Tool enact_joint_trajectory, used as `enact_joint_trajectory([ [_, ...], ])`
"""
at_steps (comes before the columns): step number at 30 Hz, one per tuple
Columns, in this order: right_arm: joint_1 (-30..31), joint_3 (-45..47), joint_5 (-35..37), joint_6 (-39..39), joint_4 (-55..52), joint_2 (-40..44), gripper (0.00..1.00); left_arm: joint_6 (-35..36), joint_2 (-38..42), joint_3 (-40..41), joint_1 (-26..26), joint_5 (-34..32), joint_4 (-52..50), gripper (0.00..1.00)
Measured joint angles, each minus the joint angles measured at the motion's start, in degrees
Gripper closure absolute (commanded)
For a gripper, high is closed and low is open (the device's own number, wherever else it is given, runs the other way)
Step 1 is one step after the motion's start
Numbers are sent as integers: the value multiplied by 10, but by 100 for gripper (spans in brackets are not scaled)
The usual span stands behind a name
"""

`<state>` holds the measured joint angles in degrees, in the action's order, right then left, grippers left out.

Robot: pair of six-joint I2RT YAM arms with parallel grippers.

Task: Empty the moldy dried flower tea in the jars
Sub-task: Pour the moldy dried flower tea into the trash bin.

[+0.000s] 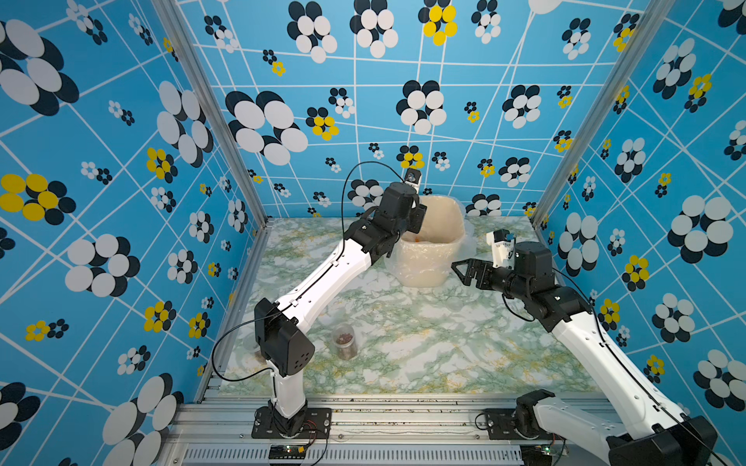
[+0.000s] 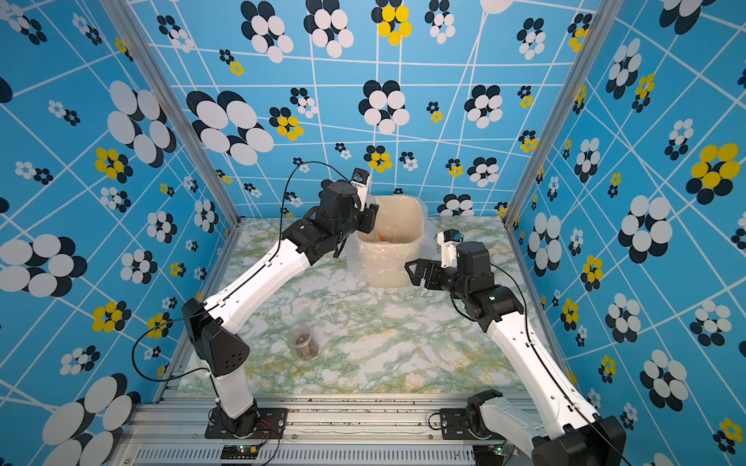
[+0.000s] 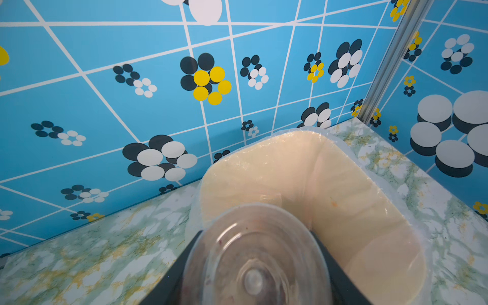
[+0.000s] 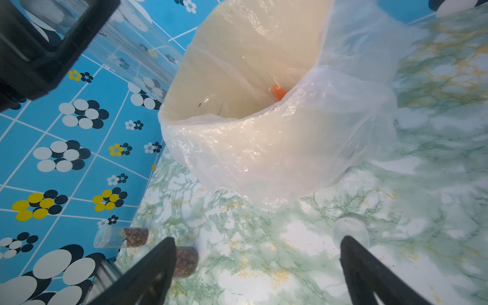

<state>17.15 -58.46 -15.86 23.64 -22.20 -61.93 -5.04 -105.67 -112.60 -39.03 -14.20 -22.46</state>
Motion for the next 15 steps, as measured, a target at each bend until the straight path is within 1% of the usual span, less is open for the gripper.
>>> enact_joint_trajectory([
  [6, 0, 4, 4, -4, 0, 0, 1, -69, 0, 0, 33, 71, 7, 100],
  [11, 0, 9, 4, -5, 0, 0, 1, -147, 0, 7, 54, 150, 52, 100],
  [13, 0, 11, 4, -5, 1, 0, 1, -172, 0, 17, 61, 169, 72, 100],
  [15, 0, 15, 4, -5, 1, 0, 1, -180, 0, 25, 65, 172, 78, 100],
])
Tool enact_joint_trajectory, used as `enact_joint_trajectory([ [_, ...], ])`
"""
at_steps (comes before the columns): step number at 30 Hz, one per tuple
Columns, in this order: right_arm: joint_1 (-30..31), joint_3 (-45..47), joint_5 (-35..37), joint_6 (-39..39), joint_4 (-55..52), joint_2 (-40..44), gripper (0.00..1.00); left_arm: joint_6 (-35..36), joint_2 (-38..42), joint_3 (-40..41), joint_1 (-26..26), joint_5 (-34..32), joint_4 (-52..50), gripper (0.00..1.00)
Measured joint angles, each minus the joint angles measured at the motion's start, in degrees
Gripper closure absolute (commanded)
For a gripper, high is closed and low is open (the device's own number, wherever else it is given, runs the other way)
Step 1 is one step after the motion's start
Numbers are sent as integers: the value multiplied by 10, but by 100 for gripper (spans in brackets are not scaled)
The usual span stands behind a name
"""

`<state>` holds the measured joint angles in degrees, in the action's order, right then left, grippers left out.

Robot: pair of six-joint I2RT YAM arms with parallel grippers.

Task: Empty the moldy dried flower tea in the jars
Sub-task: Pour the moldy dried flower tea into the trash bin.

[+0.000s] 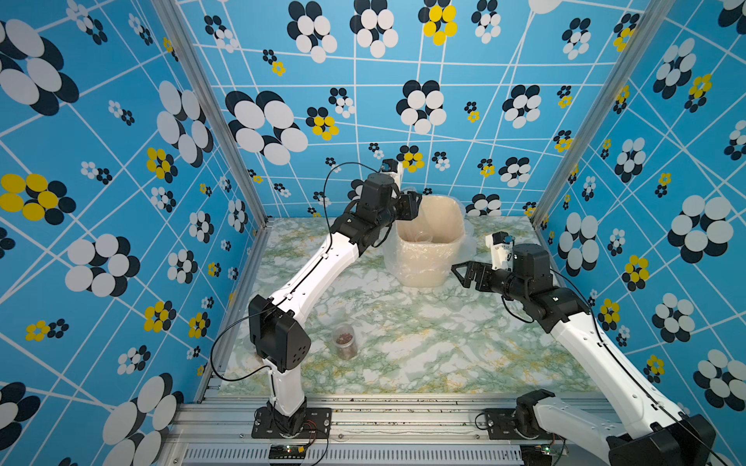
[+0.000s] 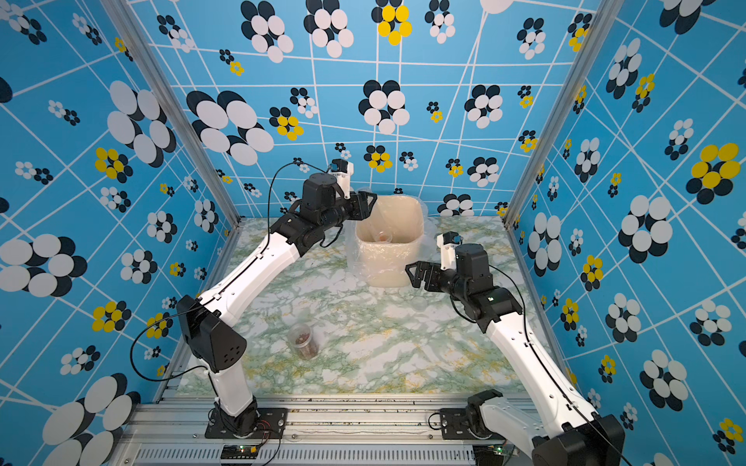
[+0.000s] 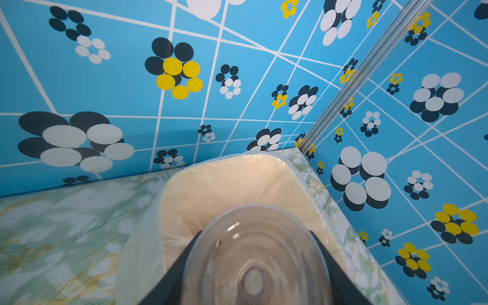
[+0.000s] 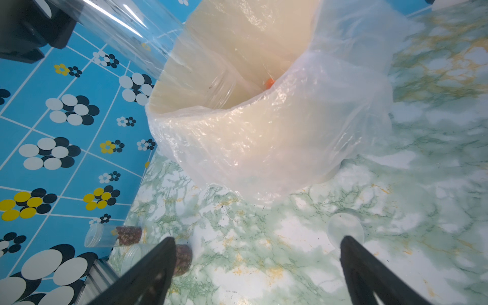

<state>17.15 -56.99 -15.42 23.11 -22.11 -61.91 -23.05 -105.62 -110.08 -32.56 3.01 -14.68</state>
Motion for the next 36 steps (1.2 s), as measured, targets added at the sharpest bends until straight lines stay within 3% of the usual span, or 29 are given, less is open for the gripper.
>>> enact_joint_trajectory([
  [5, 0, 4, 4, -2, -1, 0, 1, 29, 0, 1, -18, -33, -1, 100],
  [10, 0, 4, 5, -2, 0, 0, 1, 20, 0, 0, -23, -19, 0, 100],
  [14, 0, 4, 6, -2, 0, 0, 1, 70, 0, -17, -36, -65, -12, 100],
  [23, 0, 4, 6, -4, 0, -1, 1, 119, 0, -49, -61, -86, -21, 100],
  [36, 0, 11, 5, -4, 0, -2, 1, 42, 0, -48, -18, -26, -30, 100],
])
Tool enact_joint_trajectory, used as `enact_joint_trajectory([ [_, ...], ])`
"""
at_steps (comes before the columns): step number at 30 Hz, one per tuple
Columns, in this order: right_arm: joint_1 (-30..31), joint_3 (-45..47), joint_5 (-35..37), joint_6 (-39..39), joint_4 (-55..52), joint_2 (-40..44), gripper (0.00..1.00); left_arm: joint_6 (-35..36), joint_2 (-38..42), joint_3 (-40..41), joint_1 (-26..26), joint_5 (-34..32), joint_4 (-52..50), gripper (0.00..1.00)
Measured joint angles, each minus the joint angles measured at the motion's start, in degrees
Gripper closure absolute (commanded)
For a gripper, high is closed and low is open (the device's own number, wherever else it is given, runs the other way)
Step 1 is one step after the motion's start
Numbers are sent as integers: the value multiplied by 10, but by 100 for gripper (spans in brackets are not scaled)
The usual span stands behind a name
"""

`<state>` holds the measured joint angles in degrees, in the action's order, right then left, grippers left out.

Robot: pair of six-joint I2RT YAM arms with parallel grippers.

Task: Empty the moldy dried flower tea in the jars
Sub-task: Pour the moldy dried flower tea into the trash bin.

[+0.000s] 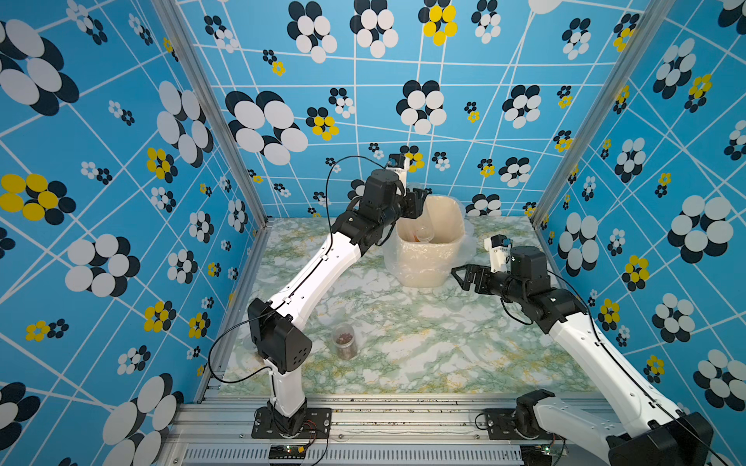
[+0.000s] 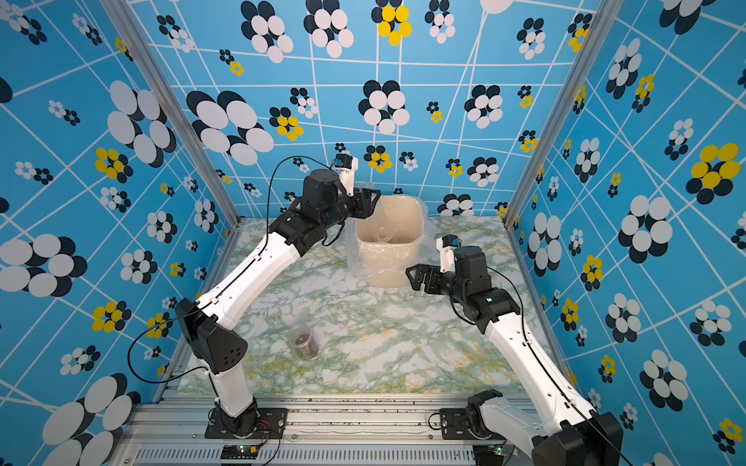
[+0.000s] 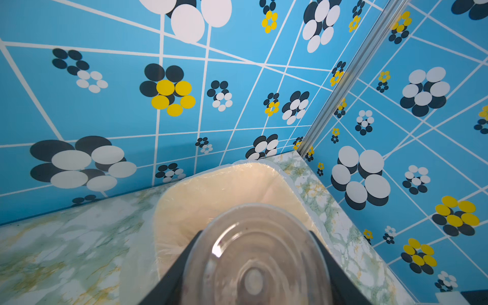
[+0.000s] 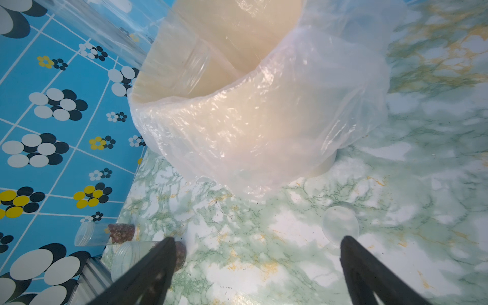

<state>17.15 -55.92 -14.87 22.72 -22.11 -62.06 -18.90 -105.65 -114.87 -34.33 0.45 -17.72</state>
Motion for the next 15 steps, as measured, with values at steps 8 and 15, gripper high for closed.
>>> enact_joint_trajectory([
  [8, 0, 0, 0, 0, 0, 0, 1, -6, 0, 1, -2, 8, -2, 100],
  [15, 0, 1, 0, 0, 0, 0, 1, -17, 0, 9, 4, 15, 4, 100],
])
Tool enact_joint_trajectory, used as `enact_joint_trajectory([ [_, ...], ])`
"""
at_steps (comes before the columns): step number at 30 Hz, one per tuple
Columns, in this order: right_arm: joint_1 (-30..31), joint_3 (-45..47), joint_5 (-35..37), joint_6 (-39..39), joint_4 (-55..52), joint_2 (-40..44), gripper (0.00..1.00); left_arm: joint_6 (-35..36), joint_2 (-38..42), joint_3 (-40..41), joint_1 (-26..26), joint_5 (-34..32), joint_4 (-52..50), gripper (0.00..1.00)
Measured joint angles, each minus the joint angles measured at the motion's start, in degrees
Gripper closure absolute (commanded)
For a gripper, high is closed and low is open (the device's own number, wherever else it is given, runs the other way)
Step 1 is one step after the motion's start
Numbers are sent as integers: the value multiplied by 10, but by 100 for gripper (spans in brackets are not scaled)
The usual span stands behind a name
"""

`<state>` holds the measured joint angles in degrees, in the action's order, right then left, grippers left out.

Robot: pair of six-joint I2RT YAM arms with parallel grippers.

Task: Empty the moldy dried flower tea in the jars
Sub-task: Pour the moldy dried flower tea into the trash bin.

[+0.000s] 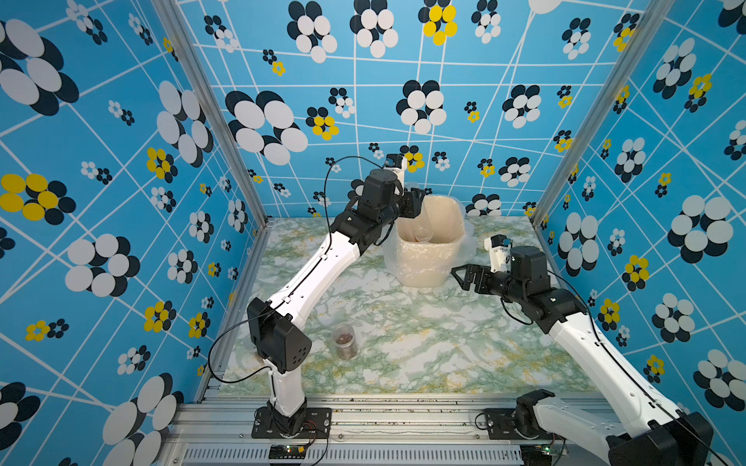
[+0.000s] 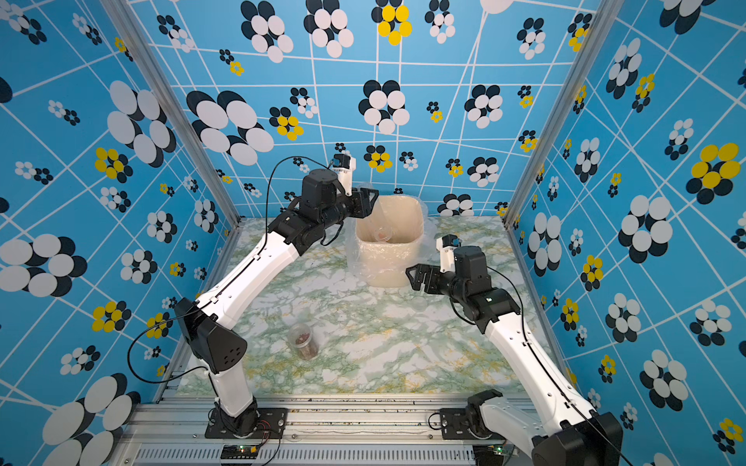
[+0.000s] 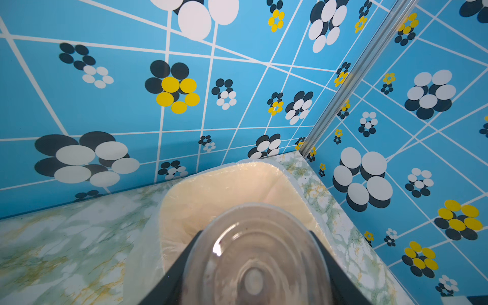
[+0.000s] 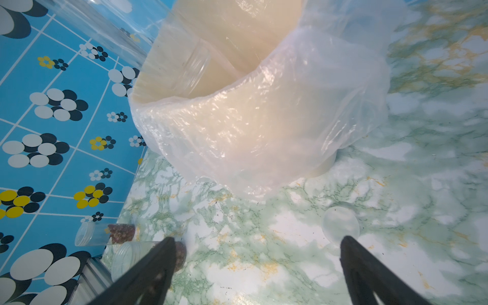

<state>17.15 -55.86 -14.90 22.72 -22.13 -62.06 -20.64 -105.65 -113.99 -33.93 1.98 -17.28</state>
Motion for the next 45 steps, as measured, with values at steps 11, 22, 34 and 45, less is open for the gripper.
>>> enact_joint_trajectory([
  [11, 0, 0, 0, 0, 0, 0, 1, -57, 2, 74, 33, 28, 50, 100],
  [22, 0, 0, 0, 0, 0, 0, 1, -52, 46, 125, 32, 47, 112, 100],
  [34, 0, 0, 0, 0, 0, -2, 1, 103, 47, 69, -49, -106, 49, 100],
  [45, 0, 0, -2, 0, 0, -4, 1, 33, 46, 67, -2, -58, 48, 100],
])
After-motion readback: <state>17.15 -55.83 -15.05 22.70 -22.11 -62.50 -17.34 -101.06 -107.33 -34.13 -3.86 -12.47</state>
